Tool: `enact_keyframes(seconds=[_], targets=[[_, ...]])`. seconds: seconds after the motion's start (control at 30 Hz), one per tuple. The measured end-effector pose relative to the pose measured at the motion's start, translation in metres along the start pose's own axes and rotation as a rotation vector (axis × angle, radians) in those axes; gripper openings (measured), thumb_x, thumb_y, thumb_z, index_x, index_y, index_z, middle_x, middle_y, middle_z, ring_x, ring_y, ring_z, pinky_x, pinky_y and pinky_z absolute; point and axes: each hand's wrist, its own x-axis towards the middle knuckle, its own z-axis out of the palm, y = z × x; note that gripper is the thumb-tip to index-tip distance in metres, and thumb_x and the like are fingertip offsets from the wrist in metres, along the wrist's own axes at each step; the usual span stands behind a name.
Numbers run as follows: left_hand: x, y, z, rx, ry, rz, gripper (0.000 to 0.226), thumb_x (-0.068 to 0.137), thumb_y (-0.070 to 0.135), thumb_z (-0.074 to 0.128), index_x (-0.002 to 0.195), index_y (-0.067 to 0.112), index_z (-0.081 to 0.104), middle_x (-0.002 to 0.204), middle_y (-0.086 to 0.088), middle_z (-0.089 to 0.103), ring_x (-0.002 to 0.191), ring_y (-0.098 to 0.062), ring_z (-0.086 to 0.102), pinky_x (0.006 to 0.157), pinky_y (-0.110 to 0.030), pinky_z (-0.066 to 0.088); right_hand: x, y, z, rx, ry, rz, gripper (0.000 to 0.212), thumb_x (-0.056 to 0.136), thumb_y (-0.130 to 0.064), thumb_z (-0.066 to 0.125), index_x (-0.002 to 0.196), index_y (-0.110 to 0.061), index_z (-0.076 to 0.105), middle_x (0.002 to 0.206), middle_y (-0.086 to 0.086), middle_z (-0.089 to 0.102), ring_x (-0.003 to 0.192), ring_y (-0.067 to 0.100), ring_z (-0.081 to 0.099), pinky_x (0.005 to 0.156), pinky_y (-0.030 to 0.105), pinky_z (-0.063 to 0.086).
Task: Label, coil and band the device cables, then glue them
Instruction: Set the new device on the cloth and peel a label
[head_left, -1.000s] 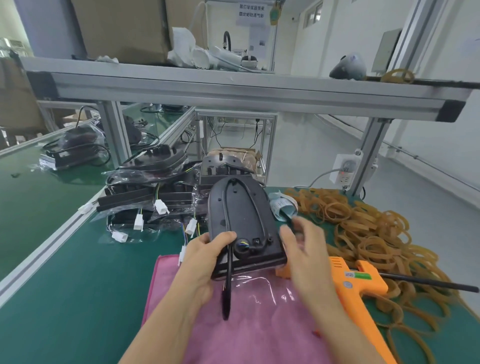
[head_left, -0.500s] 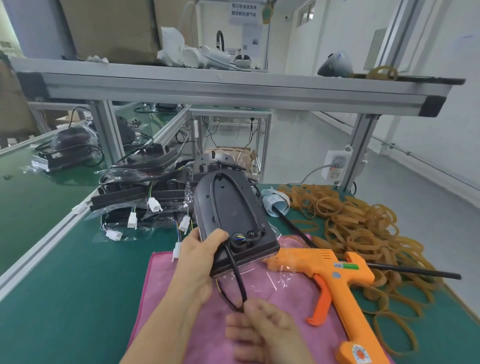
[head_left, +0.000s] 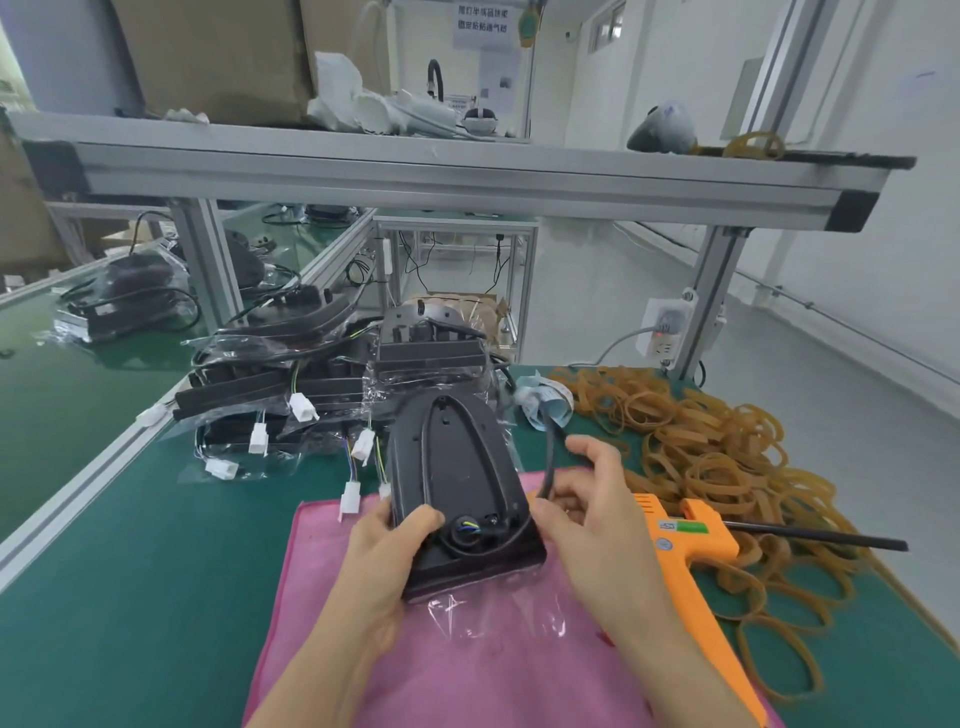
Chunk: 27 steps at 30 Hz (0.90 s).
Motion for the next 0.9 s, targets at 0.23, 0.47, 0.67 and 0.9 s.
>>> enact_keyframes(seconds=[0.23, 0.47, 0.67, 0.9], targets=[[-0.004, -0.008, -0.002, 0.049, -0.073, -0.028, 0.018, 0.086, -0.003, 0.056, 0.100, 0.003, 0.066, 0.083, -0.013, 0.075, 0.063, -0.019, 0.070, 0.047, -0.025, 0.052, 0.012, 0.015, 0.001, 0.054, -0.166, 0.018, 0.034, 0.084, 0.007, 0.064, 0.107, -0.018, 0.066, 0.087, 0.002, 0.070, 0.077, 0.007, 0.060, 0.074, 0.016, 0.049], [-0.006, -0.015, -0.010, 0.165, -0.124, -0.090, 0.024, 0.086, -0.003, 0.055, 0.106, 0.005, 0.065, 0.092, -0.015, 0.075, 0.072, -0.021, 0.071, 0.056, -0.026, 0.055, 0.010, 0.037, 0.005, 0.173, -0.166, 0.241, 0.024, 0.077, 0.004, 0.075, 0.084, -0.018, 0.069, 0.066, -0.007, 0.065, 0.064, 0.003, 0.061, 0.068, 0.013, 0.050], [-0.004, -0.008, -0.024, 0.228, -0.339, -0.142, 0.050, 0.074, 0.006, 0.074, 0.121, 0.006, 0.058, 0.108, -0.014, 0.073, 0.096, -0.026, 0.071, 0.072, -0.030, 0.058, 0.007, 0.036, 0.006, 0.127, -0.138, 0.254, 0.016, 0.076, -0.002, 0.079, 0.078, -0.015, 0.069, 0.065, -0.001, 0.068, 0.061, 0.008, 0.063, 0.063, 0.018, 0.053], [-0.014, -0.007, -0.041, 0.180, -0.491, -0.160, 0.060, 0.064, 0.004, 0.073, 0.123, 0.006, 0.059, 0.118, -0.018, 0.068, 0.106, -0.031, 0.067, 0.082, -0.033, 0.057, -0.009, 0.032, 0.002, 0.024, -0.182, 0.243, 0.014, 0.075, -0.012, 0.081, 0.069, -0.016, 0.069, 0.062, -0.002, 0.068, 0.060, 0.005, 0.059, 0.063, 0.019, 0.048]])
